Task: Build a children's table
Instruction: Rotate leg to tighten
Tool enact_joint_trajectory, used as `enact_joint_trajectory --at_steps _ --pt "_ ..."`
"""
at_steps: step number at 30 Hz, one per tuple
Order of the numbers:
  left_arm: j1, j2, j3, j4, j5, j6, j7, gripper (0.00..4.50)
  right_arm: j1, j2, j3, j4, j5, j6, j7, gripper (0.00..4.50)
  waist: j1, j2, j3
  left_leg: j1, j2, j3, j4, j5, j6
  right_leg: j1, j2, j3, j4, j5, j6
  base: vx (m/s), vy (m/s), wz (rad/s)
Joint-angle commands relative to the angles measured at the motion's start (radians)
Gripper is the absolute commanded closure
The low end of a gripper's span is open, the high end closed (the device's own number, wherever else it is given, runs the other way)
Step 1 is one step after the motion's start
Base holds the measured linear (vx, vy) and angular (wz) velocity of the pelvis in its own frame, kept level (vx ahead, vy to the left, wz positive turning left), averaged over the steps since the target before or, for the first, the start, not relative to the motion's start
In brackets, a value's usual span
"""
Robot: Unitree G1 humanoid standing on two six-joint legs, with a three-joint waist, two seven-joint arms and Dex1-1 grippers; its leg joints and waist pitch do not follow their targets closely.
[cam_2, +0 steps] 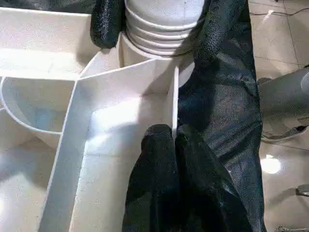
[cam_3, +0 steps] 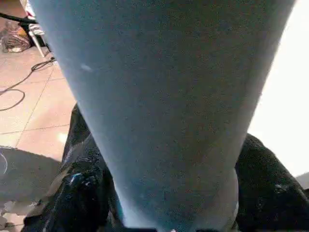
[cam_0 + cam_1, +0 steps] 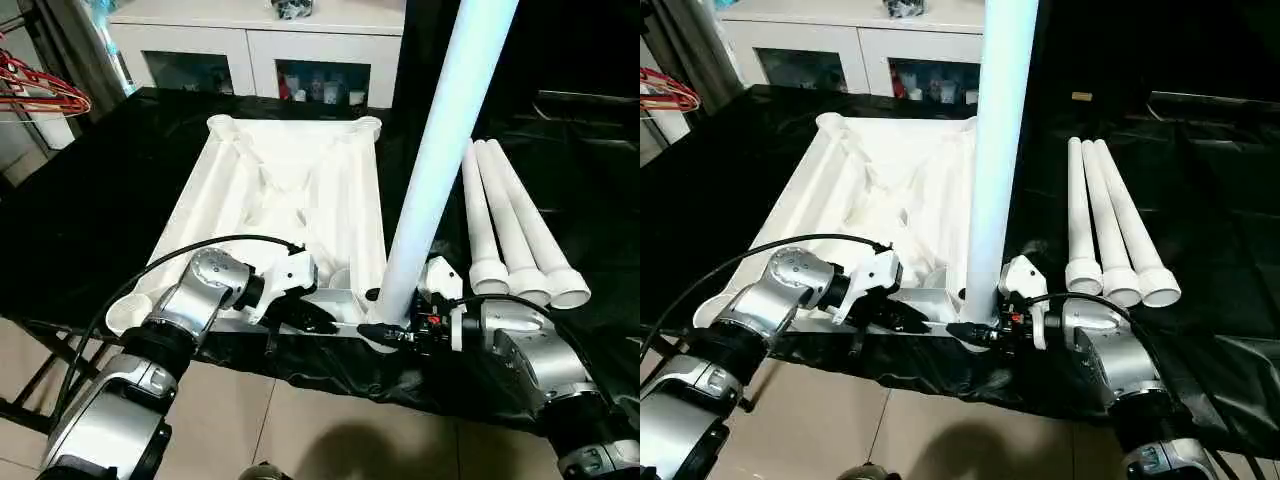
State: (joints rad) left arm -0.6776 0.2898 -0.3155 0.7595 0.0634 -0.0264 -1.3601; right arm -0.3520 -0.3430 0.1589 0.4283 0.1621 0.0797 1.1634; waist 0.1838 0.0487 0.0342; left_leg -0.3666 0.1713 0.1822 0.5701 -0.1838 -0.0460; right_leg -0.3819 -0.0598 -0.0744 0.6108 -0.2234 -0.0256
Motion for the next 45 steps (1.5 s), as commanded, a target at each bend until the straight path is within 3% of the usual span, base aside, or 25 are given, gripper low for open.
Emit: enact_joint_trajectory --at_steps 1,2,4,6,10,12,17,18,19,22,25,29,33,34,36,37,38,40,44,45 --pt "-0.026 -0.062 0.026 0.015 0.005 0.030 0.164 4.50 -0.008 0.111 0.020 0.081 -0.026 0.012 -0.154 1.76 -0.001 -0.004 -0.052 0.008 0.078 -0.032 -0.054 -0.143 0.083 0.042 -0.110 0.057 -0.071 -0.045 -0.207 0.000 0.000 0.00" --pt "-0.028 -0.077 0.037 0.018 0.002 0.037 0.200 4.50 -0.024 0.138 -0.004 0.120 -0.036 0.007 -0.232 1.76 -0.008 -0.004 -0.048 0.011 0.077 -0.035 -0.062 -0.183 0.051 0.039 -0.115 0.056 -0.078 -0.125 -0.206 0.000 0.000 0.00" --pt "-0.026 -0.099 0.047 0.012 0.000 0.053 0.249 4.50 -0.052 0.174 -0.033 0.184 -0.050 -0.005 -0.340 1.76 -0.024 -0.002 -0.044 0.011 0.075 -0.038 -0.070 -0.222 0.020 0.041 -0.118 0.057 -0.085 -0.218 -0.195 0.000 0.000 0.00" --pt "-0.021 -0.113 0.050 0.001 0.001 0.072 0.277 4.50 -0.074 0.196 -0.050 0.231 -0.056 -0.011 -0.405 1.76 -0.033 -0.001 -0.043 0.009 0.074 -0.039 -0.072 -0.236 0.014 0.044 -0.115 0.057 -0.091 -0.254 -0.177 0.000 0.000 0.00" --pt "-0.009 -0.156 0.061 -0.019 0.010 0.133 0.373 4.50 -0.130 0.249 -0.098 0.331 -0.052 -0.015 -0.563 1.77 -0.048 -0.002 -0.044 0.009 0.071 -0.037 -0.071 -0.234 0.019 0.042 -0.113 0.059 -0.089 -0.222 -0.190 0.000 0.000 0.00" --pt "-0.009 -0.183 0.071 -0.020 0.023 0.160 0.449 4.50 -0.157 0.273 -0.119 0.374 -0.052 -0.013 -0.648 1.77 -0.046 -0.003 -0.044 0.014 0.070 -0.035 -0.068 -0.224 0.023 0.040 -0.115 0.061 -0.094 -0.239 -0.186 0.000 0.000 0.00" --pt "-0.006 -0.263 0.088 -0.035 0.035 0.212 0.594 4.50 -0.205 0.323 -0.172 0.462 -0.059 -0.038 -0.791 1.77 -0.048 -0.004 -0.046 0.011 0.072 -0.035 -0.069 -0.208 0.028 0.040 -0.112 0.062 -0.089 -0.186 -0.188 0.000 0.000 0.00" --pt "-0.003 -0.272 0.082 -0.037 0.038 0.205 0.599 4.50 -0.212 0.328 -0.178 0.476 -0.061 -0.045 -0.805 1.21 -0.048 -0.004 -0.046 0.011 0.071 -0.034 -0.068 -0.204 0.031 0.041 -0.110 0.061 -0.088 -0.170 -0.188 0.000 0.000 0.00" --pt "-0.002 -0.278 0.074 -0.036 0.040 0.197 0.598 4.50 -0.217 0.331 -0.182 0.489 -0.060 -0.052 -0.809 1.07 -0.048 -0.003 -0.047 0.010 0.070 -0.034 -0.067 -0.200 0.034 0.041 -0.111 0.062 -0.087 -0.160 -0.190 0.000 0.000 0.00" --pt "-0.001 -0.282 0.066 -0.036 0.040 0.187 0.593 4.50 -0.225 0.334 -0.187 0.508 -0.058 -0.060 -0.805 1.00 -0.047 -0.005 -0.048 0.009 0.070 -0.033 -0.065 -0.181 0.051 0.042 -0.111 0.062 -0.083 -0.121 -0.192 0.000 0.000 0.00" --pt "0.001 -0.279 0.054 -0.043 0.045 0.169 0.582 4.50 -0.231 0.332 -0.185 0.519 -0.068 -0.076 -0.819 0.66 -0.047 -0.001 -0.046 0.010 0.070 -0.033 -0.067 -0.207 0.049 0.040 -0.110 0.061 -0.088 -0.146 -0.190 0.000 0.000 0.00" --pt "0.004 -0.264 0.055 -0.041 0.055 0.151 0.590 4.50 -0.188 0.283 -0.191 0.414 -0.087 -0.113 -0.843 0.66 -0.044 -0.003 -0.049 0.009 0.071 -0.034 -0.067 -0.193 0.046 0.042 -0.109 0.062 -0.084 -0.119 -0.185 0.000 0.000 0.00" --pt "-0.003 -0.264 0.070 -0.023 0.051 0.152 0.621 4.50 -0.132 0.250 -0.196 0.302 -0.082 -0.101 -0.813 0.66 -0.033 -0.003 -0.054 0.008 0.071 -0.031 -0.057 -0.132 0.081 0.044 -0.108 0.061 -0.073 0.000 -0.191 0.000 0.000 0.00" --pt "-0.005 -0.264 0.073 -0.020 0.050 0.153 0.625 4.06 -0.123 0.245 -0.197 0.284 -0.080 -0.098 -0.806 0.63 -0.032 -0.004 -0.053 0.006 0.070 -0.031 -0.057 -0.130 0.087 0.044 -0.107 0.061 -0.072 0.005 -0.192 0.000 0.000 0.00" --pt "-0.005 -0.262 0.079 -0.020 0.040 0.152 0.618 3.95 -0.071 0.218 -0.199 0.180 -0.068 -0.078 -0.774 0.63 -0.027 -0.003 -0.049 0.004 0.069 -0.031 -0.057 -0.144 0.094 0.046 -0.110 0.060 -0.080 -0.046 -0.175 0.000 0.000 0.00" --pt "-0.005 -0.258 0.080 -0.021 0.042 0.145 0.624 3.95 -0.038 0.200 -0.205 0.112 -0.058 -0.061 -0.762 0.63 -0.024 0.002 -0.049 0.004 0.068 -0.032 -0.057 -0.150 0.093 0.046 -0.109 0.060 -0.082 -0.066 -0.170 0.000 0.000 0.00" --pt "-0.005 -0.258 0.080 -0.021 0.043 0.142 0.627 3.68 -0.033 0.197 -0.205 0.101 -0.056 -0.058 -0.760 0.63 -0.019 0.003 -0.049 0.006 0.071 -0.033 -0.059 -0.163 0.086 0.044 -0.110 0.062 -0.086 -0.110 -0.158 0.000 0.000 0.00" --pt "-0.006 -0.256 0.081 -0.017 0.049 0.129 0.639 3.58 -0.013 0.184 -0.207 0.060 -0.051 -0.045 -0.757 0.63 -0.019 0.002 -0.050 0.004 0.071 -0.034 -0.059 -0.156 0.083 0.045 -0.109 0.060 -0.086 -0.111 -0.156 0.000 0.000 0.00" --pt "-0.012 -0.243 0.103 -0.017 0.050 0.078 0.681 3.48 0.066 0.134 -0.213 -0.097 -0.037 0.012 -0.737 0.63 -0.016 0.000 -0.054 -0.004 0.067 -0.035 -0.050 -0.100 0.101 0.049 -0.104 0.059 -0.076 -0.008 -0.154 0.000 0.000 0.00" --pt "-0.013 -0.239 0.108 -0.021 0.049 0.072 0.686 3.48 0.077 0.127 -0.215 -0.120 -0.034 0.021 -0.732 0.63 -0.013 0.002 -0.057 -0.006 0.066 -0.036 -0.046 -0.073 0.112 0.050 -0.102 0.059 -0.069 0.052 -0.151 0.000 0.000 0.00"
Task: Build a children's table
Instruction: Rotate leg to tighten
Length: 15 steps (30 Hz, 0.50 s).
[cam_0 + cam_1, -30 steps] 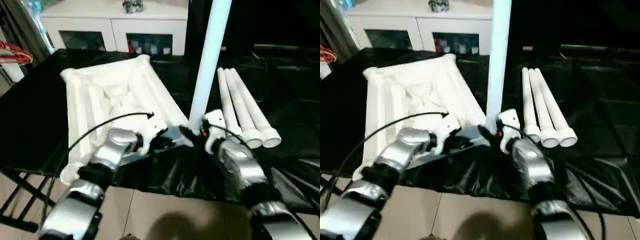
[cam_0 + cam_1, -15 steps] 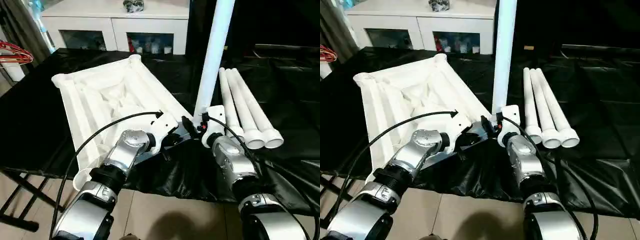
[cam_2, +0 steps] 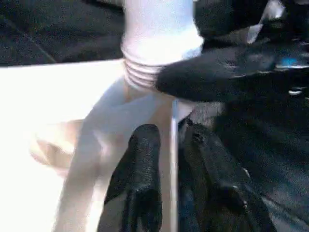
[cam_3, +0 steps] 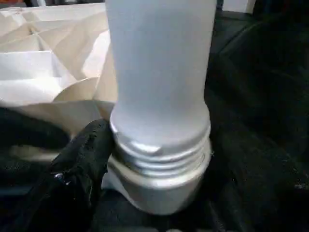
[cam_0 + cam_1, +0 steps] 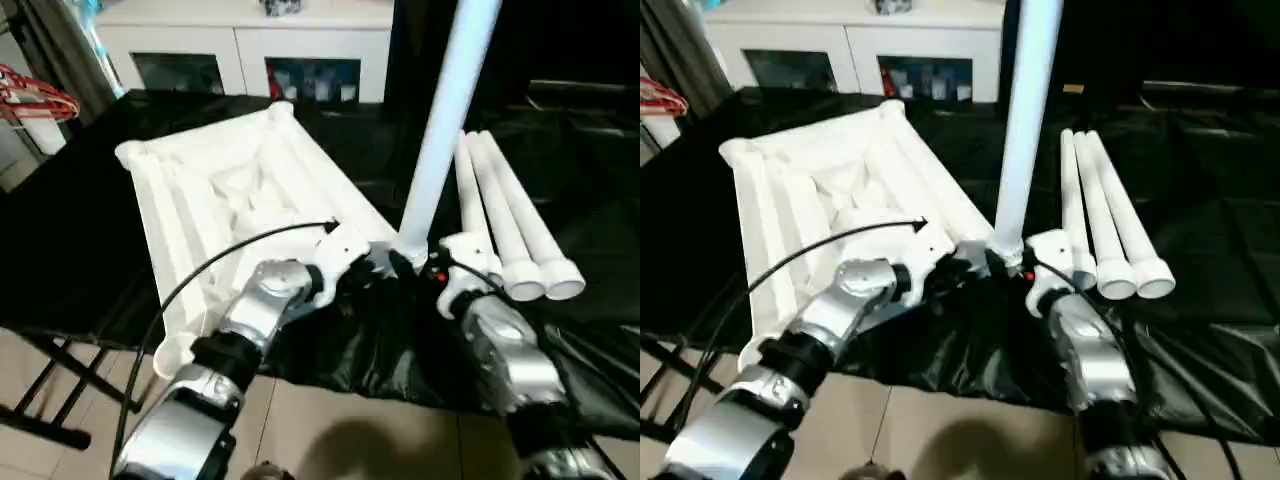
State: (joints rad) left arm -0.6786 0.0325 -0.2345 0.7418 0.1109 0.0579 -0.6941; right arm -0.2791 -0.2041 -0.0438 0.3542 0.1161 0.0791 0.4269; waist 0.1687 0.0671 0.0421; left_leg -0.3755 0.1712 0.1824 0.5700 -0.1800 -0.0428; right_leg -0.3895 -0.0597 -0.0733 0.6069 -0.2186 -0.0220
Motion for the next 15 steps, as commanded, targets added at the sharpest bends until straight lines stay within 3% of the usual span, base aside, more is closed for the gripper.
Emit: enact_joint_trajectory --at_steps 1,3,4,5,6,8,10,11,15 --pt "-0.012 0.029 0.038 -0.018 -0.002 -0.018 0.028 3.48 0.030 -0.025 -0.015 -0.099 0.020 0.046 0.018 0.63 0.003 -0.014 -0.068 0.002 0.065 -0.036 -0.042 -0.057 0.121 0.056 -0.100 0.056 -0.059 0.100 -0.156 0.000 0.000 0.00" --pt "-0.013 0.061 0.063 -0.053 -0.012 -0.002 0.045 3.48 0.073 -0.052 -0.012 -0.184 0.035 0.087 0.052 0.63 0.006 -0.016 -0.077 -0.004 0.064 -0.038 -0.031 -0.017 0.142 0.057 -0.099 0.055 -0.044 0.202 -0.152 0.000 0.000 0.00" --pt "-0.017 0.089 0.085 -0.079 -0.015 0.015 0.062 3.48 0.102 -0.074 -0.002 -0.234 0.044 0.105 0.083 0.63 0.001 -0.017 -0.073 -0.013 0.059 -0.038 -0.030 -0.003 0.153 0.057 -0.095 0.049 -0.040 0.239 -0.150 0.000 0.000 0.00" --pt "-0.020 0.126 0.118 -0.113 -0.023 0.037 0.082 3.48 0.137 -0.096 0.013 -0.294 0.058 0.133 0.113 0.63 0.001 -0.015 -0.069 -0.009 0.061 -0.037 -0.030 -0.043 0.153 0.050 -0.098 0.048 -0.049 0.189 -0.150 0.000 0.000 0.00" --pt "-0.022 0.151 0.142 -0.134 -0.029 0.052 0.094 3.48 0.157 -0.106 0.024 -0.327 0.068 0.150 0.131 0.63 0.001 -0.015 -0.069 -0.009 0.061 -0.037 -0.030 -0.043 0.153 0.050 -0.098 0.048 -0.049 0.189 -0.150 0.000 0.000 0.00" --pt "-0.025 0.222 0.201 -0.184 -0.037 0.091 0.119 3.48 0.207 -0.130 0.061 -0.408 0.083 0.203 0.165 0.63 0.001 -0.008 -0.066 -0.006 0.065 -0.040 -0.036 -0.092 0.143 0.049 -0.095 0.045 -0.057 0.092 -0.147 0.000 0.000 0.00" --pt "-0.023 0.243 0.209 -0.195 -0.032 0.099 0.123 3.48 0.217 -0.134 0.073 -0.424 0.079 0.216 0.167 0.63 -0.009 -0.004 -0.060 0.000 0.065 -0.038 -0.042 -0.139 0.109 0.041 -0.094 0.047 -0.070 -0.039 -0.148 0.000 0.000 0.00" --pt "-0.008 0.304 0.230 -0.231 -0.015 0.142 0.122 3.48 0.235 -0.134 0.112 -0.444 0.064 0.232 0.174 0.63 -0.007 0.000 -0.060 0.003 0.067 -0.040 -0.043 -0.149 0.097 0.039 -0.094 0.047 -0.069 -0.062 -0.150 0.000 0.000 0.00" --pt "0.045 0.412 0.253 -0.282 0.029 0.231 0.121 3.48 0.218 -0.096 0.147 -0.421 0.031 0.325 0.116 0.63 -0.011 0.005 -0.058 0.005 0.072 -0.043 -0.051 -0.170 0.051 0.035 -0.095 0.054 -0.066 -0.096 -0.159 0.000 0.000 0.00"
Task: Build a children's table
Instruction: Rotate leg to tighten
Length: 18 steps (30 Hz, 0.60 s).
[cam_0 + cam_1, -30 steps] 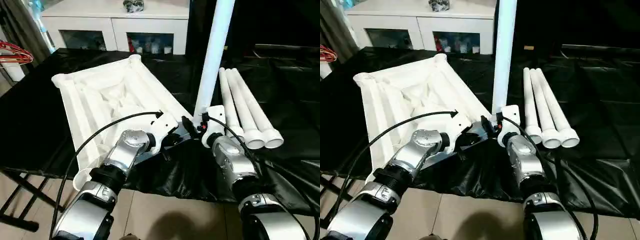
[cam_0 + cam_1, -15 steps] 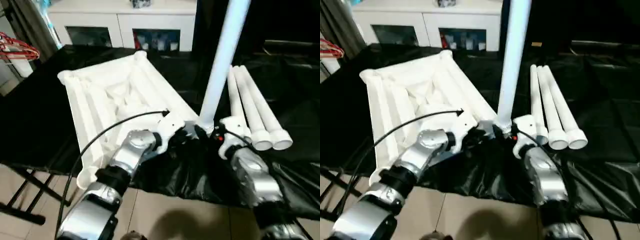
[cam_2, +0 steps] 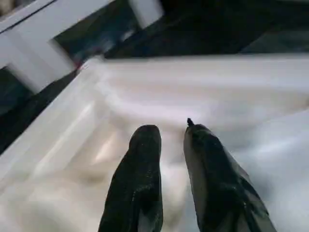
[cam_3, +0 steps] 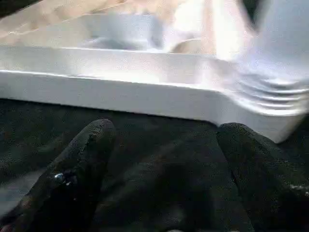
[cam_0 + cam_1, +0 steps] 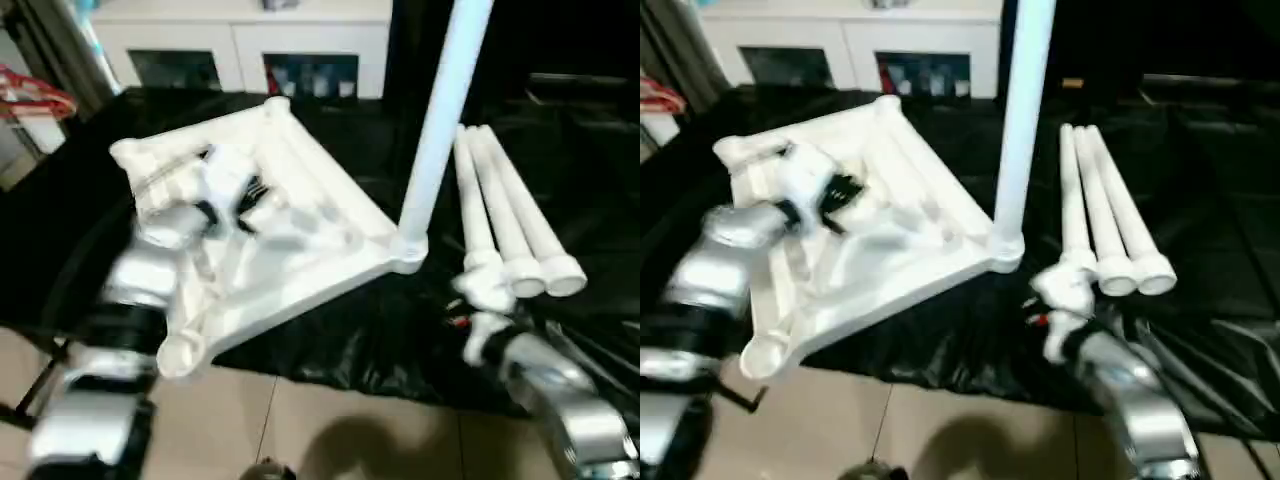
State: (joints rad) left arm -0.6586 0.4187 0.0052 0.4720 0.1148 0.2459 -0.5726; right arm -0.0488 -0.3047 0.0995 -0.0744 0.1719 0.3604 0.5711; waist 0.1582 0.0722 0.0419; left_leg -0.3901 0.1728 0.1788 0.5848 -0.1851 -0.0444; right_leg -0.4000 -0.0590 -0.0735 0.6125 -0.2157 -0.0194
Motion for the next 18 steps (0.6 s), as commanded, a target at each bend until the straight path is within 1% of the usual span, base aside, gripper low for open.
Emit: enact_joint_trajectory --at_steps 1,2,3,4,5,7,8,9,10,11,12,14,15,16,17,18 --pt "0.033 0.039 0.014 -0.017 0.031 0.053 -0.006 3.75 -0.018 0.012 0.004 0.019 -0.029 0.052 -0.039 0.82 -0.002 -0.001 -0.057 0.018 0.068 -0.039 -0.066 -0.163 0.050 0.045 -0.095 0.055 -0.071 -0.097 -0.162 0.000 0.000 0.00" --pt "0.067 0.074 0.012 -0.038 0.033 0.089 -0.030 3.82 -0.043 0.037 0.006 0.060 -0.034 0.075 -0.065 0.93 -0.003 -0.001 -0.062 0.021 0.068 -0.039 -0.065 -0.152 0.036 0.045 -0.099 0.056 -0.066 -0.074 -0.167 0.000 0.000 0.00" --pt "0.083 0.085 0.008 -0.044 0.029 0.104 -0.041 3.82 -0.053 0.045 0.009 0.075 -0.035 0.081 -0.071 0.93 -0.006 -0.005 -0.060 0.017 0.066 -0.038 -0.065 -0.147 0.036 0.045 -0.098 0.056 -0.066 -0.068 -0.172 0.000 0.000 0.00" --pt "0.096 0.095 -0.002 -0.045 0.032 0.113 -0.052 3.82 -0.064 0.052 0.013 0.092 -0.037 0.086 -0.075 1.03 -0.005 -0.001 -0.059 0.018 0.064 -0.037 -0.065 -0.149 0.031 0.044 -0.098 0.057 -0.067 -0.073 -0.173 0.000 0.000 0.00" --pt "0.112 0.108 -0.018 -0.052 0.044 0.124 -0.059 3.88 -0.077 0.056 0.020 0.110 -0.043 0.094 -0.081 1.10 -0.006 0.000 -0.060 0.018 0.065 -0.037 -0.065 -0.150 0.030 0.044 -0.099 0.057 -0.067 -0.071 -0.174 0.000 0.000 0.00" --pt "0.121 0.117 -0.030 -0.057 0.054 0.130 -0.063 4.19 -0.086 0.059 0.025 0.122 -0.048 0.100 -0.085 1.27 -0.004 0.003 -0.061 0.021 0.066 -0.037 -0.064 -0.153 0.027 0.042 -0.098 0.059 -0.066 -0.060 -0.173 0.000 0.000 0.00" --pt "0.146 0.142 -0.070 -0.057 0.084 0.142 -0.083 4.24 -0.122 0.065 0.039 0.171 -0.063 0.098 -0.090 1.33 0.002 0.002 -0.061 0.023 0.068 -0.036 -0.064 -0.156 0.025 0.041 -0.098 0.059 -0.066 -0.052 -0.172 0.000 0.000 0.00" --pt "0.150 0.146 -0.076 -0.057 0.087 0.143 -0.089 4.37 -0.129 0.066 0.040 0.179 -0.064 0.097 -0.091 1.53 -0.001 0.002 -0.061 0.017 0.066 -0.038 -0.066 -0.148 0.023 0.045 -0.098 0.059 -0.061 -0.038 -0.173 0.000 0.000 0.00" --pt "0.163 0.158 -0.098 -0.062 0.096 0.152 -0.108 4.37 -0.150 0.072 0.044 0.205 -0.066 0.100 -0.097 1.53 0.002 0.003 -0.062 0.018 0.066 -0.038 -0.065 -0.145 0.020 0.045 -0.099 0.058 -0.061 -0.036 -0.171 0.000 0.000 0.00" --pt "0.181 0.178 -0.130 -0.067 0.112 0.155 -0.138 4.45 -0.182 0.082 0.045 0.244 -0.070 0.102 -0.110 1.62 0.002 0.001 -0.062 0.018 0.066 -0.039 -0.065 -0.146 0.016 0.046 -0.102 0.059 -0.059 -0.034 -0.175 0.000 0.000 0.00" --pt "0.186 0.186 -0.141 -0.068 0.118 0.153 -0.150 4.45 -0.195 0.086 0.046 0.261 -0.073 0.097 -0.115 1.62 0.004 0.004 -0.064 0.020 0.066 -0.040 -0.064 -0.147 0.013 0.043 -0.103 0.059 -0.058 -0.036 -0.177 0.000 0.000 0.00" --pt "0.198 0.199 -0.161 -0.081 0.121 0.160 -0.176 4.50 -0.224 0.100 0.042 0.298 -0.084 0.091 -0.129 1.95 0.000 0.003 -0.061 0.020 0.065 -0.037 -0.066 -0.161 0.004 0.045 -0.103 0.061 -0.059 -0.048 -0.179 0.000 0.000 0.00" --pt "0.202 0.202 -0.168 -0.093 0.115 0.171 -0.194 4.50 -0.241 0.107 0.038 0.321 -0.086 0.091 -0.137 1.95 0.000 0.003 -0.061 0.020 0.065 -0.037 -0.066 -0.161 0.004 0.045 -0.103 0.061 -0.059 -0.048 -0.179 0.000 0.000 0.00" --pt "0.205 0.206 -0.177 -0.103 0.109 0.180 -0.220 4.50 -0.261 0.114 0.034 0.349 -0.088 0.089 -0.148 2.04 0.001 0.000 -0.063 0.021 0.064 -0.037 -0.065 -0.149 0.003 0.045 -0.104 0.062 -0.056 -0.039 -0.184 0.000 0.000 0.00" --pt "0.209 0.219 -0.203 -0.124 0.105 0.192 -0.273 4.50 -0.297 0.123 0.027 0.407 -0.096 0.078 -0.171 2.15 -0.001 -0.001 -0.062 0.021 0.064 -0.036 -0.065 -0.148 0.001 0.045 -0.102 0.061 -0.057 -0.041 -0.185 0.000 0.000 0.00" --pt "0.210 0.227 -0.215 -0.131 0.106 0.193 -0.294 4.50 -0.309 0.126 0.025 0.428 -0.100 0.073 -0.180 2.27 -0.001 0.001 -0.062 0.022 0.064 -0.037 -0.067 -0.153 -0.003 0.043 -0.104 0.062 -0.057 -0.058 -0.189 0.000 0.000 0.00"
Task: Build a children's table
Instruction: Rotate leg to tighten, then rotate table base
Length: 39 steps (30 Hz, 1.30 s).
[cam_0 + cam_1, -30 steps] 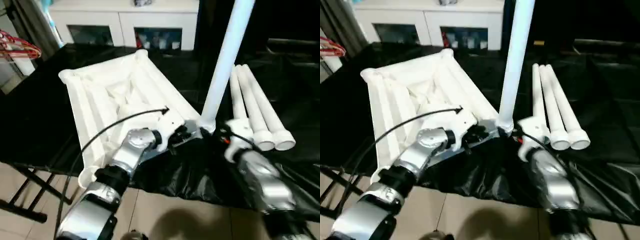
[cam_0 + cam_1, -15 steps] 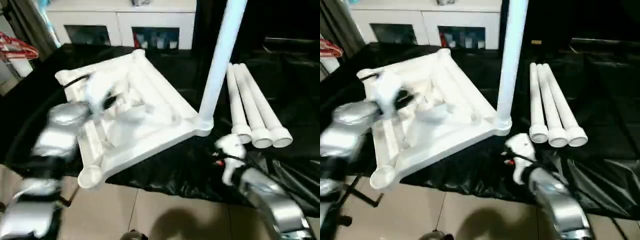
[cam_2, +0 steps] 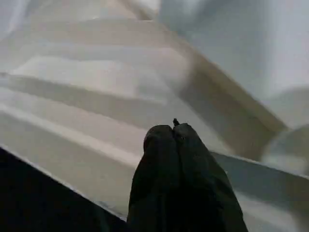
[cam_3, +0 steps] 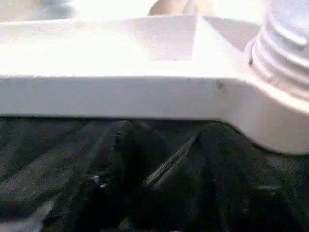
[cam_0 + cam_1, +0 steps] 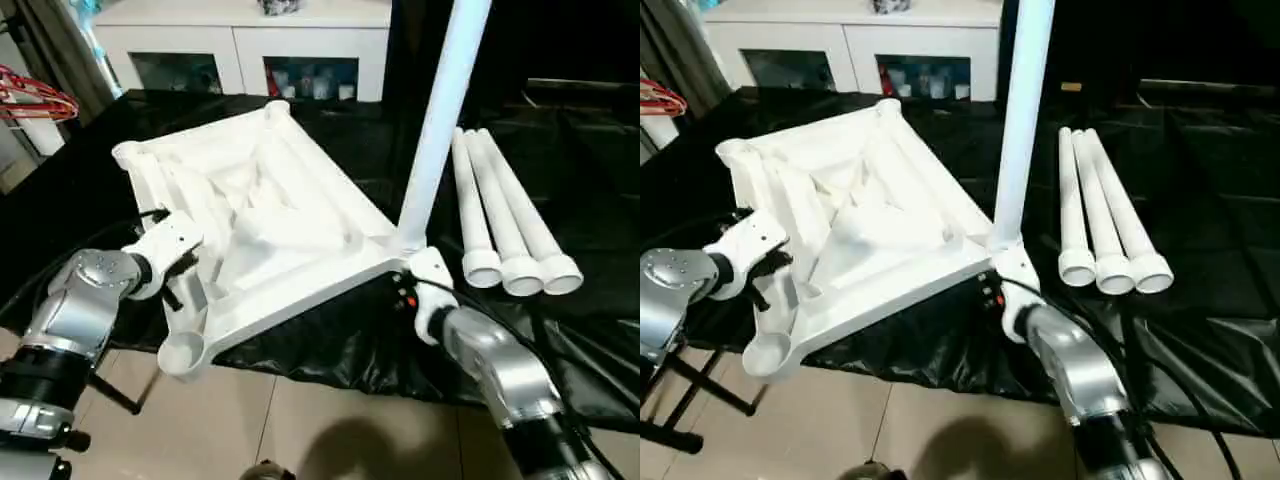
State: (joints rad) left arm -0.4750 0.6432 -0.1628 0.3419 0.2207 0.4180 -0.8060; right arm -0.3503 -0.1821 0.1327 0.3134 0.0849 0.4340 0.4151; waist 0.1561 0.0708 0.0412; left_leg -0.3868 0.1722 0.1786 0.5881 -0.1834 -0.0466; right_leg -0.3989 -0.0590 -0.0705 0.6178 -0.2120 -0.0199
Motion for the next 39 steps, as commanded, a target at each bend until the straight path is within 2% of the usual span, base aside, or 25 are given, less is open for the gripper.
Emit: enact_joint_trajectory --at_steps 1,6,9,11,13,14,15,16,17,20,21,25,28,30,31,32,36,39 --pt "0.027 0.012 -0.063 -0.010 -0.001 0.023 -0.091 4.50 -0.027 0.004 -0.010 0.076 -0.020 -0.011 -0.034 2.39 0.001 0.000 -0.059 0.020 0.063 -0.035 -0.070 -0.168 -0.004 0.041 -0.105 0.060 -0.066 -0.086 -0.187 0.000 0.000 0.00" --pt "0.031 0.056 -0.123 -0.060 -0.007 0.035 -0.204 4.50 -0.116 0.010 -0.017 0.231 -0.036 -0.071 -0.045 2.85 -0.003 0.004 -0.058 0.023 0.063 -0.034 -0.072 -0.200 -0.018 0.041 -0.104 0.063 -0.069 -0.136 -0.183 0.000 0.000 0.00" --pt "0.009 0.043 -0.109 -0.042 -0.001 0.024 -0.173 4.50 -0.143 0.010 -0.022 0.268 -0.036 -0.087 -0.043 2.98 -0.006 0.003 -0.057 0.022 0.061 -0.033 -0.071 -0.208 -0.018 0.043 -0.103 0.063 -0.070 -0.145 -0.181 0.000 0.000 0.00" --pt "-0.010 0.041 -0.093 -0.030 -0.004 0.032 -0.158 4.50 -0.162 0.010 -0.023 0.299 -0.039 -0.107 -0.042 3.29 -0.007 0.003 -0.058 0.021 0.058 -0.032 -0.069 -0.206 -0.016 0.043 -0.102 0.062 -0.070 -0.154 -0.181 0.000 0.000 0.00" --pt "-0.012 0.046 -0.091 -0.033 -0.009 0.039 -0.169 4.50 -0.169 0.011 -0.024 0.313 -0.041 -0.116 -0.042 3.40 -0.007 0.003 -0.057 0.020 0.060 -0.034 -0.070 -0.211 -0.014 0.042 -0.103 0.062 -0.071 -0.172 -0.177 0.000 0.000 0.00" --pt "-0.007 0.058 -0.098 -0.047 -0.014 0.047 -0.198 4.50 -0.179 0.012 -0.026 0.332 -0.042 -0.127 -0.042 3.40 -0.008 -0.001 -0.058 0.021 0.060 -0.034 -0.071 -0.209 -0.013 0.042 -0.103 0.061 -0.072 -0.181 -0.175 0.000 0.000 0.00" --pt "-0.001 0.070 -0.109 -0.060 -0.015 0.049 -0.224 4.50 -0.188 0.012 -0.027 0.351 -0.044 -0.139 -0.042 3.61 -0.008 -0.001 -0.058 0.021 0.060 -0.034 -0.071 -0.209 -0.013 0.042 -0.103 0.061 -0.072 -0.181 -0.175 0.000 0.000 0.00" --pt "0.004 0.078 -0.117 -0.066 -0.014 0.049 -0.237 4.50 -0.200 0.013 -0.028 0.377 -0.044 -0.156 -0.042 3.61 -0.008 0.000 -0.058 0.020 0.062 -0.035 -0.071 -0.203 -0.009 0.040 -0.104 0.062 -0.070 -0.189 -0.181 0.000 0.000 0.00" --pt "0.005 0.082 -0.122 -0.064 -0.011 0.045 -0.240 4.50 -0.209 0.013 -0.028 0.398 -0.044 -0.169 -0.041 3.73 -0.009 -0.001 -0.058 0.019 0.062 -0.034 -0.071 -0.205 -0.008 0.040 -0.103 0.062 -0.070 -0.189 -0.180 0.000 0.000 0.00" --pt "-0.018 0.081 -0.110 -0.024 0.012 0.034 -0.187 4.50 -0.221 0.014 -0.028 0.423 -0.044 -0.188 -0.037 4.04 -0.011 0.004 -0.061 0.020 0.061 -0.033 -0.069 -0.199 -0.009 0.039 -0.099 0.060 -0.065 -0.152 -0.185 0.000 0.000 0.00" --pt "-0.026 0.086 -0.105 -0.017 0.016 0.035 -0.181 4.50 -0.222 0.014 -0.028 0.425 -0.044 -0.190 -0.036 4.14 -0.013 0.001 -0.061 0.019 0.060 -0.033 -0.068 -0.193 -0.008 0.042 -0.099 0.060 -0.065 -0.130 -0.189 0.000 0.000 0.00" --pt "-0.035 0.102 -0.105 -0.008 0.016 0.029 -0.199 4.50 -0.226 0.015 -0.031 0.440 -0.048 -0.204 -0.031 4.45 -0.012 -0.001 -0.061 0.019 0.060 -0.033 -0.068 -0.194 -0.002 0.043 -0.101 0.060 -0.065 -0.135 -0.192 0.000 0.000 0.00" --pt "-0.032 0.103 -0.115 -0.011 0.010 0.024 -0.219 4.50 -0.234 0.016 -0.034 0.461 -0.049 -0.219 -0.029 4.45 -0.013 0.000 -0.059 0.019 0.061 -0.033 -0.068 -0.197 -0.001 0.041 -0.102 0.060 -0.067 -0.147 -0.195 0.000 0.000 0.00" --pt "-0.026 0.085 -0.157 0.008 0.008 -0.009 -0.252 4.50 -0.241 0.017 -0.032 0.480 -0.051 -0.234 -0.026 4.45 -0.012 -0.001 -0.058 0.020 0.061 -0.033 -0.069 -0.211 -0.002 0.040 -0.103 0.060 -0.070 -0.171 -0.194 0.000 0.000 0.00" --pt "-0.023 0.080 -0.178 0.010 0.004 -0.019 -0.279 4.50 -0.245 0.018 -0.032 0.486 -0.051 -0.240 -0.025 4.45 -0.013 -0.013 -0.057 0.019 0.061 -0.031 -0.070 -0.209 0.001 0.042 -0.103 0.061 -0.073 -0.179 -0.192 0.000 0.000 0.00" --pt "-0.021 0.078 -0.188 0.008 0.002 -0.022 -0.293 4.50 -0.246 0.019 -0.032 0.489 -0.051 -0.242 -0.024 4.45 -0.009 -0.007 -0.058 0.020 0.062 -0.032 -0.069 -0.204 0.001 0.041 -0.106 0.062 -0.071 -0.192 -0.189 0.000 0.000 0.00" --pt "-0.018 0.066 -0.242 -0.006 -0.026 -0.056 -0.402 4.50 -0.260 0.025 -0.033 0.508 -0.054 -0.255 -0.022 4.45 -0.010 -0.007 -0.057 0.021 0.063 -0.032 -0.071 -0.211 -0.003 0.040 -0.104 0.061 -0.071 -0.193 -0.193 0.000 0.000 0.00" --pt "-0.020 0.041 -0.270 -0.063 -0.087 -0.031 -0.511 4.50 -0.265 0.036 -0.028 0.516 -0.055 -0.261 -0.015 4.45 -0.011 -0.007 -0.058 0.021 0.065 -0.031 -0.071 -0.208 -0.007 0.040 -0.106 0.062 -0.068 -0.182 -0.199 0.000 0.000 0.00"
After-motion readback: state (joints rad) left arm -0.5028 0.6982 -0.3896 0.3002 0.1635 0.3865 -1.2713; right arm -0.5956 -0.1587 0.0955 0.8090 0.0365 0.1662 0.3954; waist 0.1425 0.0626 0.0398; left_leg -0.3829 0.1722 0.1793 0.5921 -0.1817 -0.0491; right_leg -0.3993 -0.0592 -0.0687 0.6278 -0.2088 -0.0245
